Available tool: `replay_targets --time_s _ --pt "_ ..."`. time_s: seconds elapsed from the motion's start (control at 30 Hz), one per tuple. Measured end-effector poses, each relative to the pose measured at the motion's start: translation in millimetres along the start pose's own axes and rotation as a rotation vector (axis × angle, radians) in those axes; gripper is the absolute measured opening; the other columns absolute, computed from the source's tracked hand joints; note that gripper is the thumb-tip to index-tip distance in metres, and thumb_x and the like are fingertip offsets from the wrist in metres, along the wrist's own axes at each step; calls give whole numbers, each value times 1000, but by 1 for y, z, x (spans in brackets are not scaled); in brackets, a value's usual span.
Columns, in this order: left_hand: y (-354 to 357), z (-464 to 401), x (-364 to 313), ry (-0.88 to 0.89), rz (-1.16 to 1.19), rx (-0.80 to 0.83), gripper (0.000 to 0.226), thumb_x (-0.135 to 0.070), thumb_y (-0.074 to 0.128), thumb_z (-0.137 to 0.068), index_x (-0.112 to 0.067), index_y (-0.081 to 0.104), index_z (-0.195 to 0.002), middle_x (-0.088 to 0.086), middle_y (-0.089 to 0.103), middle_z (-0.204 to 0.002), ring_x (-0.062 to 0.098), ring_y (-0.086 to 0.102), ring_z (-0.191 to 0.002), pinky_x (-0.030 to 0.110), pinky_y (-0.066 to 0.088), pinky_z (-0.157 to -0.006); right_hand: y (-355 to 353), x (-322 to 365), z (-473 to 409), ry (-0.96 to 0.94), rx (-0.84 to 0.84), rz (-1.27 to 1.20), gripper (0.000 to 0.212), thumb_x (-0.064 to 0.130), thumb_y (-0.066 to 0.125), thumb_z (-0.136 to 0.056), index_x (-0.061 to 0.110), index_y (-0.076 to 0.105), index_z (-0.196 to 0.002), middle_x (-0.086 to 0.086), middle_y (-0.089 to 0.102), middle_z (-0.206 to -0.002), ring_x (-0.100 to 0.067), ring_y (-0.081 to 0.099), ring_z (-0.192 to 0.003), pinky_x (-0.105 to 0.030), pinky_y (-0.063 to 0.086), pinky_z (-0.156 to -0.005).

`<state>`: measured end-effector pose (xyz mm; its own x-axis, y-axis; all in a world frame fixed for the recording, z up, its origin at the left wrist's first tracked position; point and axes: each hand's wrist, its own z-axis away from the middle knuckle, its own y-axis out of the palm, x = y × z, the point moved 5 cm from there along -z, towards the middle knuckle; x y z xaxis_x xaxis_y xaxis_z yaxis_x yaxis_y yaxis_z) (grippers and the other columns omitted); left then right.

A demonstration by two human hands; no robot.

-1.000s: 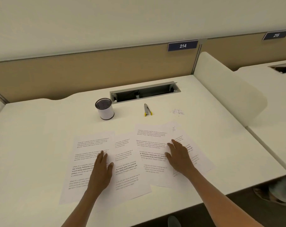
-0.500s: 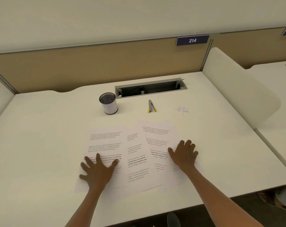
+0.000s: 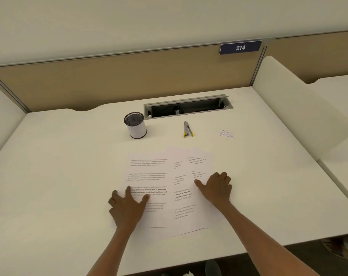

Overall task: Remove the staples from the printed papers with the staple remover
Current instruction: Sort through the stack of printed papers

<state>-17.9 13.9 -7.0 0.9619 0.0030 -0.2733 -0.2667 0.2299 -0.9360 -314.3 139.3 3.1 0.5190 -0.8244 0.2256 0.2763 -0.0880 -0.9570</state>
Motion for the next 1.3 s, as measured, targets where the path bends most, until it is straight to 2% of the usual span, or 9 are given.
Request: replay_targets --time_s 0.13,0.23,0.33,0.47,0.67,1.0,1.1,1.2,1.3 --pt "4 9 -21 36 170 20 80 -64 64 -85 -19 44 -147 17 30 -148 38 28 -136 50 43 -102 4 19 3 -88 87 -80 73 67 58 -78 4 49 -114 -10 44 -117 -28 44 -111 -38 43 -84" --pt "-1 10 -21 19 241 -1 81 -52 68 -87 -10 39 -150 18 33 -148 39 30 -136 51 41 -103 -3 14 1 -77 18 -90 72 68 60 -75 6 50 -109 -9 48 -113 -28 45 -107 -37 44 -82" --pt "0 8 -14 31 213 19 83 -48 72 -85 -9 38 -150 17 33 -149 39 30 -135 49 40 -105 -3 7 1 -49 0 -21 78 75 59 -70 6 52 -105 -10 49 -112 -28 45 -106 -35 43 -82" --pt "6 11 -15 129 172 57 77 -50 74 -83 -12 48 -145 13 36 -144 35 34 -131 43 40 -106 3 20 6 -119 27 8 82 79 55 -70 5 53 -105 -9 48 -111 -27 46 -104 -34 43 -82" --pt "11 21 -31 202 126 73 80 -59 69 -84 -16 45 -147 8 35 -143 30 36 -129 36 44 -101 8 48 7 -116 141 -53 89 70 68 -67 1 46 -119 -12 46 -120 -29 44 -114 -35 42 -91" --pt "17 29 -40 234 40 52 77 -61 56 -92 -18 36 -151 8 30 -146 29 35 -129 38 46 -100 10 63 5 -89 247 -71 70 42 73 -73 3 44 -123 -13 46 -126 -29 44 -118 -35 44 -91" --pt "19 30 -39 241 28 29 77 -62 56 -92 -17 37 -152 8 31 -146 29 37 -128 37 47 -98 12 73 8 -128 312 -252 64 35 73 -75 2 43 -122 -13 52 -123 -31 52 -114 -34 45 -86" --pt "20 30 -37 244 39 19 79 -63 55 -91 -18 36 -152 7 31 -147 27 38 -128 36 46 -98 10 76 6 -43 399 -627 54 26 72 -76 4 42 -116 -10 58 -114 -29 60 -102 -32 50 -77" --pt "20 31 -35 256 47 11 79 -65 54 -91 -19 35 -153 5 30 -147 26 37 -129 35 45 -100 3 66 -3 50 381 -858 44 19 76 -70 5 57 -108 -6 68 -106 -23 66 -89 -32 56 -74"
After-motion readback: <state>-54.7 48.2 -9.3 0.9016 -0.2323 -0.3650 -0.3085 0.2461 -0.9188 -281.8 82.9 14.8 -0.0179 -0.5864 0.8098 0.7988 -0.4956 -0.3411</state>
